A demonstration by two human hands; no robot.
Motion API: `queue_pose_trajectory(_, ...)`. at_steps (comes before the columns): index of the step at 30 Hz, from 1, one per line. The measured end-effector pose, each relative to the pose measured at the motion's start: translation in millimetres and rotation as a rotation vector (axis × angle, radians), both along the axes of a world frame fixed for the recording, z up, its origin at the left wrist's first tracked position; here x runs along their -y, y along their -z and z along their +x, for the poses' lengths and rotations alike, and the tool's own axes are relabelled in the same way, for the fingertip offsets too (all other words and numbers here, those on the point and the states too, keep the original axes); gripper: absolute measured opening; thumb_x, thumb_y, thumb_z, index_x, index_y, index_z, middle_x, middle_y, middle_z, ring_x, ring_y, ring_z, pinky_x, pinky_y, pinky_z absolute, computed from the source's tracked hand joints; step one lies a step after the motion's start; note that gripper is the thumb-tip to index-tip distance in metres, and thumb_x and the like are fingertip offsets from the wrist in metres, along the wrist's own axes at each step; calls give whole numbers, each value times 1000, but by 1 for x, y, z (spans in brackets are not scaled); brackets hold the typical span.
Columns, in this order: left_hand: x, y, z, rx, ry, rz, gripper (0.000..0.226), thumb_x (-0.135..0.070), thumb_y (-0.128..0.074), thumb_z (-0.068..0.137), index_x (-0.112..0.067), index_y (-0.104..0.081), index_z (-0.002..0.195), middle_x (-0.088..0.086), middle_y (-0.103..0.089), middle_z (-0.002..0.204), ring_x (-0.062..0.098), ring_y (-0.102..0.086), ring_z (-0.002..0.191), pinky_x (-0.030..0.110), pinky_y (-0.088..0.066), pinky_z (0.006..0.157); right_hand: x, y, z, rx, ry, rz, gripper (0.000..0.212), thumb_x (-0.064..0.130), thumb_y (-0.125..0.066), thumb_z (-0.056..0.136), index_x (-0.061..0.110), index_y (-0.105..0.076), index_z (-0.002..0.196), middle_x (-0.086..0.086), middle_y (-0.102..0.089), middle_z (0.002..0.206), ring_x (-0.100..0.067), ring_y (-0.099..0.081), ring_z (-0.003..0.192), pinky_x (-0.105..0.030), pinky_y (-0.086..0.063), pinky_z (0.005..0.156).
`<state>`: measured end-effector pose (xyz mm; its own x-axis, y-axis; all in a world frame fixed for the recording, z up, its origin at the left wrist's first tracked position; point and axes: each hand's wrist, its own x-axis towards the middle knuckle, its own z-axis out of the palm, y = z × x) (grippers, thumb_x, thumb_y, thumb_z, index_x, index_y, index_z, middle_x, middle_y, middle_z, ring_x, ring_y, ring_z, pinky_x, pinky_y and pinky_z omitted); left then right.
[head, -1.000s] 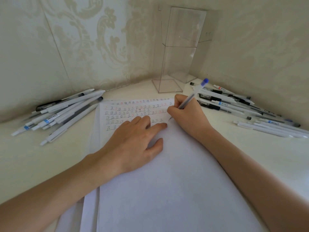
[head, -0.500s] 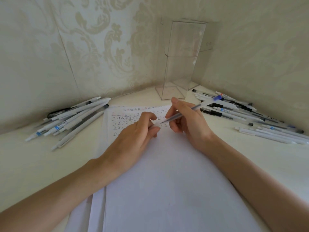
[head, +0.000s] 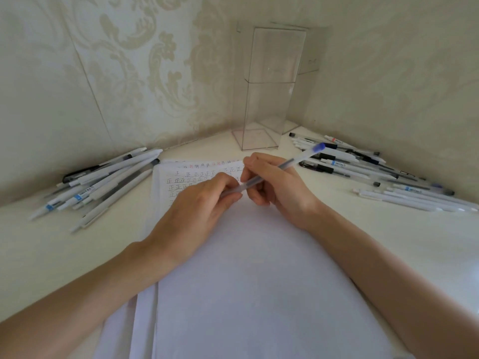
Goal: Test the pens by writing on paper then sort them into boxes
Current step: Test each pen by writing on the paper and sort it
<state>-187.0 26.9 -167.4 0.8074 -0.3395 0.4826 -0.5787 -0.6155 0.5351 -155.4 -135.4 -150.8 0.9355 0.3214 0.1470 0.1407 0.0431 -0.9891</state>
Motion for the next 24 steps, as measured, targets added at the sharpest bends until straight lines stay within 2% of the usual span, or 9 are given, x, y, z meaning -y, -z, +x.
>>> queue_pose_trajectory(3, 7, -22, -7, -53, 15, -137, 23, -35, -54, 85, -15, -62, 93, -8, -67, 76, 13, -62, 70, 32, -47, 66, 5, -16, -11, -4, 52, 78, 36, 16, -42, 99, 6, -44, 64, -5, -38, 38, -18, -27, 38, -27, -18, 43)
queue_pose_trajectory(6, 31, -45, -22, -124, 136, -197, 19, -34, -52, 85, -18, -59, 89, -11, -66, 78, 8, -61, 75, 22, -47, 68, 24, -35, -31, 79, 187, 97, 39, 19, -43, 97, 7, -43, 60, -2, -33, 35, -16, -24, 36, -26, -18, 43)
queue_pose_trajectory(8, 53, -56, -35, -153, 239, -198, 19, -34, -50, 85, -17, -59, 88, -9, -66, 76, 8, -60, 73, 20, -47, 67, 45, -43, -54, 126, 302, 106, 38, 25, -45, 89, 11, -45, 54, -16, -32, 37, -17, -24, 35, -27, -19, 42)
queue_pose_trajectory(11, 93, -63, -58, -215, 415, -221, 16, -30, -51, 86, -16, -59, 88, -9, -65, 73, 3, -60, 72, 13, -44, 65, 83, -47, -99, 133, 417, 147, 37, 31, -52, 83, 20, -47, 48, -32, -27, 44, -18, -24, 35, -40, -17, 43)
queue_pose_trajectory(15, 152, -62, -91, -230, 643, -168, 12, -21, -53, 91, -9, -59, 91, -8, -64, 75, 3, -60, 72, 16, -47, 66, 133, -42, -164, 149, 604, 179, 43, 26, -46, 89, 26, -50, 46, -3, -41, 40, -18, -30, 36, -34, -15, 41)
queue_pose_trajectory(17, 177, -58, -107, -209, 729, -129, 14, -22, -53, 92, -8, -58, 91, -5, -64, 75, 5, -61, 70, 22, -49, 66, 151, -39, -197, 166, 714, 167, 48, 21, -43, 94, 23, -50, 46, -2, -45, 40, -17, -30, 35, -29, -16, 38)
queue_pose_trajectory(19, 196, -48, -117, -188, 818, -11, 12, -24, -54, 91, -13, -57, 92, -3, -66, 77, 9, -62, 70, 28, -48, 66, 164, -32, -227, 161, 770, 27, 45, 19, -41, 97, 15, -48, 53, -8, -42, 41, -15, -29, 33, -26, -17, 37)
queue_pose_trajectory(21, 209, -33, -120, -84, 890, 228, 15, -32, -55, 90, -21, -55, 100, 1, -66, 86, 18, -63, 81, 33, -50, 72, 180, -16, -254, 67, 757, -203, 40, 19, -42, 100, 8, -45, 62, -3, -44, 40, -9, -33, 34, -18, -25, 39)
queue_pose_trajectory(24, 217, -11, -112, 287, 780, 595, 58, -58, -39, 86, -18, -50, 128, 8, -58, 125, 24, -53, 115, 38, -41, 95, 211, 27, -288, -262, 704, -575, 32, 32, -52, 95, 11, -51, 71, 0, -56, 45, -9, -43, 41, -19, -36, 49)
